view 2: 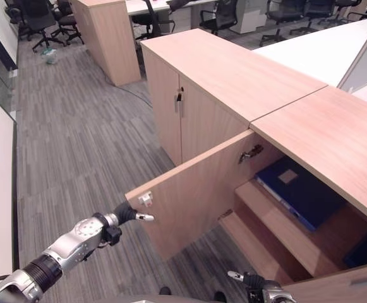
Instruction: Put the empty folder in the office cabinet
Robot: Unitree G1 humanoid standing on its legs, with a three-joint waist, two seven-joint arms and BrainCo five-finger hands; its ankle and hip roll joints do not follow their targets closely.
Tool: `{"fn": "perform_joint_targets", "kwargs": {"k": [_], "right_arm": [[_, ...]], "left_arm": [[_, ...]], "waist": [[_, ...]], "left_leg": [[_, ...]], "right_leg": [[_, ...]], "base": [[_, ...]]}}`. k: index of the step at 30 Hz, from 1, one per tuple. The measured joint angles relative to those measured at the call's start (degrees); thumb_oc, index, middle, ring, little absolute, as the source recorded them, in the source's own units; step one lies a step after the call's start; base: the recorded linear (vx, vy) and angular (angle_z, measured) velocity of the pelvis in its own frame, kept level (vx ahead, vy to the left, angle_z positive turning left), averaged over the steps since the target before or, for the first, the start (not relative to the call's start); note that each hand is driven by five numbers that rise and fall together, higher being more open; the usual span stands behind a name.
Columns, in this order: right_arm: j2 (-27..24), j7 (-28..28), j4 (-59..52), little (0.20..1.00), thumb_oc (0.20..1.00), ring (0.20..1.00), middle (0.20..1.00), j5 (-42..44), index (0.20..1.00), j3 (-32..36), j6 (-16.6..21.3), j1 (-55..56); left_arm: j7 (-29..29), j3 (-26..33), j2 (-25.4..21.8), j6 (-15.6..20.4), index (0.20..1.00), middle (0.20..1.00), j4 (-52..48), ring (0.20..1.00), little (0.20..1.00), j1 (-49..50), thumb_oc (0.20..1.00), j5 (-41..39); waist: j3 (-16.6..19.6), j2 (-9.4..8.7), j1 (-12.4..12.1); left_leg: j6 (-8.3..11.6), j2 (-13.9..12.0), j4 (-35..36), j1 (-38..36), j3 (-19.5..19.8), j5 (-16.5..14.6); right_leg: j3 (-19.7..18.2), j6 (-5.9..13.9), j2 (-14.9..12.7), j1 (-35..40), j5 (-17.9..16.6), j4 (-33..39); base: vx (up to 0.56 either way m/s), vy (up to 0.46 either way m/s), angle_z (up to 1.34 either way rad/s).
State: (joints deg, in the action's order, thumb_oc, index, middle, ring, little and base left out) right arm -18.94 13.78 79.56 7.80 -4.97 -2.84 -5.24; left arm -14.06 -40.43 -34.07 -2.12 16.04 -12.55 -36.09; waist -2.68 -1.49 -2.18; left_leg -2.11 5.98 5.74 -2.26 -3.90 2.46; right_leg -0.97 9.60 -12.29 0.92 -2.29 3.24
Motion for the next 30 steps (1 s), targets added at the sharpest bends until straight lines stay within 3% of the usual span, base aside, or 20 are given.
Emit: {"fn": "perform_joint_targets", "kwargs": {"k": [6,8,9,10,11,12,13,14,15,16,18,20,21,24,28,30], "right_arm": [[0.27,1.44,4.47,1.0,1.0,1.0,1.0,-5.12,1.0,0.07,-1.8,8.34],[1.09,1.61,4.18,1.0,1.0,1.0,1.0,-5.12,1.0,0.06,-2.17,9.29],[2.56,1.72,3.87,1.0,1.0,1.0,1.0,-5.08,1.0,0.07,-1.98,8.29],[4.34,1.76,3.44,1.0,1.0,1.0,1.0,-5.04,1.0,-0.14,-2.0,6.48],[4.71,1.82,3.18,1.0,1.0,1.0,1.0,-4.94,1.0,-1.22,-1.82,4.88],[4.8,1.64,2.92,1.0,1.0,1.0,1.0,-4.86,1.0,-2.37,-1.72,2.92],[4.24,0.48,3.5,1.0,1.0,1.0,1.0,-4.7,1.0,-3.35,-2.46,1.45],[2.86,0.7,3.58,1.0,1.0,1.0,1.0,-4.47,1.0,-3.57,-2.64,0.86],[1.76,1.98,3.69,1.0,1.0,1.0,1.0,-4.66,1.0,-4.0,-2.64,1.28],[1.72,2.16,3.74,1.0,1.0,1.0,1.0,-5.77,1.0,-3.93,-2.23,3.46],[1.55,2.22,3.74,1.0,1.0,1.0,1.0,-8.23,1.0,-3.88,-2.3,5.4],[2.28,2.02,3.78,1.0,1.0,1.0,1.0,-9.6,1.0,-3.77,-2.6,7.65],[2.15,1.83,3.72,1.0,1.0,1.0,1.0,-9.57,1.0,-3.76,-2.55,7.64],[2.22,1.09,2.9,1.0,1.0,1.0,1.0,-9.33,1.0,-3.79,-2.45,7.4],[3.34,0.83,1.25,1.0,1.0,1.0,1.0,-8.78,1.0,-3.58,-2.31,7.26],[4.88,0.8,1.34,1.0,1.0,1.0,1.0,-7.24,1.0,-3.32,-2.29,7.35]], "left_arm": [[-6.94,-3.05,-0.19,-0.8,1.0,1.0,-2.35,1.0,1.0,-0.93,1.0,-3.57],[-9.54,-5.19,-0.11,-1.67,1.0,1.0,-3.05,1.0,1.0,-0.94,1.0,-5.86],[-10.21,-6.0,0.53,-1.76,1.0,1.0,-3.1,1.0,1.0,-1.12,1.0,-7.81],[-10.19,-7.42,2.29,-2.18,1.0,1.0,-3.35,1.0,1.0,-1.89,1.0,-8.72],[-10.19,-8.16,4.44,-2.61,1.0,1.0,-3.44,1.0,1.0,-2.91,1.0,-8.76],[-10.42,-9.21,6.3,-3.24,1.0,1.0,-4.3,1.0,1.0,-4.24,1.0,-8.76],[-10.7,-9.03,7.78,-3.84,1.0,1.0,-5.32,1.0,1.0,-4.6,1.0,-8.78],[-10.93,-9.16,9.56,-4.21,1.0,1.0,-6.38,1.0,1.0,-4.92,1.0,-8.78],[-11.66,-9.11,11.52,-4.51,1.0,1.0,-7.68,1.0,1.0,-5.21,1.0,-8.78],[-11.86,-8.71,11.86,-4.73,1.0,1.0,-7.84,1.0,1.0,-5.5,1.0,-8.77],[-11.87,-7.94,10.73,-4.89,1.0,1.0,-7.91,1.0,1.0,-5.44,1.0,-8.69],[-11.84,-4.51,7.99,-5.39,1.0,1.0,-7.34,1.0,1.0,-4.39,1.0,-8.5],[-11.83,-3.68,8.18,-5.43,1.0,1.0,-7.26,1.0,1.0,-3.91,1.0,-8.44],[-11.89,-3.25,10.11,-5.38,1.0,1.0,-7.44,1.0,1.0,-4.18,1.0,-7.52],[-11.46,-0.13,12.23,-4.24,1.0,1.0,-4.34,1.0,1.0,-7.0,1.0,-5.16],[-9.31,4.22,13.19,-3.75,1.0,1.0,4.81,1.0,1.0,-9.98,1.0,-0.83]], "waist": [[-0.47,-1.89,1.32],[-1.0,-3.07,2.42],[-1.99,-4.82,2.98],[-3.38,-5.76,4.35],[-4.22,-5.3,5.38],[-5.6,-3.74,6.45],[-6.63,-2.01,6.26],[-7.54,-0.54,5.71],[-7.98,0.33,5.26],[-7.05,-0.4,4.46],[-5.6,-1.62,4.06],[-3.64,-4.89,4.24],[-3.04,-4.87,4.77],[-1.13,-3.67,5.68],[0.05,-3.26,8.63],[1.05,-4.2,9.77]], "left_leg": [[-1.88,1.1,-0.23,2.55,-2.52,0.13],[-2.82,1.05,0.01,3.08,-5.54,0.11],[-3.13,1.22,0.01,3.68,-7.83,0.0],[-3.33,0.54,-0.52,4.05,-10.63,0.08],[-3.78,-0.19,-0.49,4.36,-12.57,-0.07],[-5.44,-2.08,-0.6,4.88,-15.15,0.87],[-5.41,-4.04,-0.58,4.78,-16.58,0.96],[-5.6,-5.54,-0.61,4.47,-17.88,0.81],[-5.39,-7.43,-0.62,3.67,-19.83,0.14],[-4.46,-8.14,-0.56,2.97,-22.56,-0.33],[-3.03,-8.25,-0.57,2.88,-24.99,-0.47],[-0.02,-6.93,-0.63,1.88,-27.41,0.45],[0.89,-7.13,-0.64,1.57,-27.35,0.4],[2.03,-9.34,-0.64,0.83,-23.0,0.55],[3.06,-11.24,-0.7,-0.29,-22.55,0.92],[4.02,-12.34,-0.73,-0.8,-23.65,1.05]], "right_leg": [[0.1,0.56,-2.25,-3.79,0.48,-0.86],[0.74,1.03,-2.8,-5.81,-0.61,-1.33],[1.62,1.68,-2.96,-8.28,-4.55,-2.33],[4.47,0.88,-2.11,-10.11,-8.38,-1.85],[7.25,0.41,-1.45,-11.0,-12.05,-0.72],[13.04,0.09,-0.49,-11.25,-11.91,-0.87],[20.0,-1.41,-0.25,-12.57,-7.91,-6.02],[24.22,-2.52,-0.51,-12.65,-5.33,-11.09],[25.64,-1.04,-1.29,-10.95,-2.35,-16.6],[27.05,0.16,-4.0,-7.36,0.06,-19.31],[29.39,1.13,-6.08,-3.84,1.34,-17.96],[29.49,0.79,-4.2,3.1,-0.16,-2.4],[28.3,0.67,-3.26,3.79,-0.24,-0.17],[24.46,-0.83,-0.32,3.41,-0.76,1.78],[22.18,-1.45,1.22,3.19,-0.38,1.79],[20.45,-1.98,2.45,3.09,-0.16,1.77]], "base": [[-0.09,0.078,-0.19],[-0.18,0.052,-0.71],[-0.15,0.004,-1.12],[-0.21,0.011,-1.32],[-0.19,0.01,-1.18],[-0.18,0.007,-1.02],[-0.04,-0.014,-0.96],[-0.06,-0.064,-1.2],[-0.07,-0.117,-1.3],[-0.11,-0.105,-1.21],[-0.02,-0.137,-0.97],[0.06,-0.274,-1.1],[0.06,-0.187,-0.78],[0.04,-0.17,-0.75],[0.03,-0.207,-0.34],[0.03,-0.213,-0.39]]}}
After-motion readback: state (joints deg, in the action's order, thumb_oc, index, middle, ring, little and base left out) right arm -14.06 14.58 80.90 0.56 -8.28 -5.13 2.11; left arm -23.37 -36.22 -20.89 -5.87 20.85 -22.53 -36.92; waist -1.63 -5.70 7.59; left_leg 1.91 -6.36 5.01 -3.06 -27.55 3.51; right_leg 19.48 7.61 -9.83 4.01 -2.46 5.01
